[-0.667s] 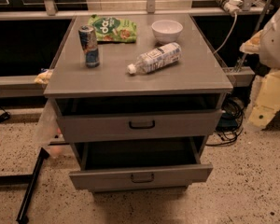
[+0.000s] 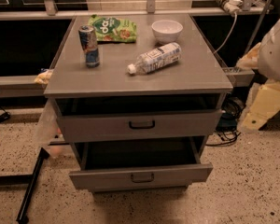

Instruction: Close middle drawer

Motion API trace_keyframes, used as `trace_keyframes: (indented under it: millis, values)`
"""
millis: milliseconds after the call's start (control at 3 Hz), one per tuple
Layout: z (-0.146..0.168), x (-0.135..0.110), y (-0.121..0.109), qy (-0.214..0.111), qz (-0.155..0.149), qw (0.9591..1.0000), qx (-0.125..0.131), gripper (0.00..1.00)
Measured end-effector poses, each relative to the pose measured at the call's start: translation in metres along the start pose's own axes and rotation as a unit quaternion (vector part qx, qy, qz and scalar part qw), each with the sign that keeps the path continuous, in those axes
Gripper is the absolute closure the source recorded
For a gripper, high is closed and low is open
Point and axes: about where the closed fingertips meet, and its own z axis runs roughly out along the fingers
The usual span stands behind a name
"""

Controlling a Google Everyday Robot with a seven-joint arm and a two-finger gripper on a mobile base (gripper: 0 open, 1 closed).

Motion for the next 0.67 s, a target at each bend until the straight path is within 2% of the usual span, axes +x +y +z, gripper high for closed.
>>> trace_keyframes:
  millis: [333,667]
  values:
    - [0.040,0.014,0.012,-0.016,0.012,0.9997,-0.011,0.42]
    - [0.093,0.026,0.028,-0.042,0.024,0.9985,-0.027,0.65]
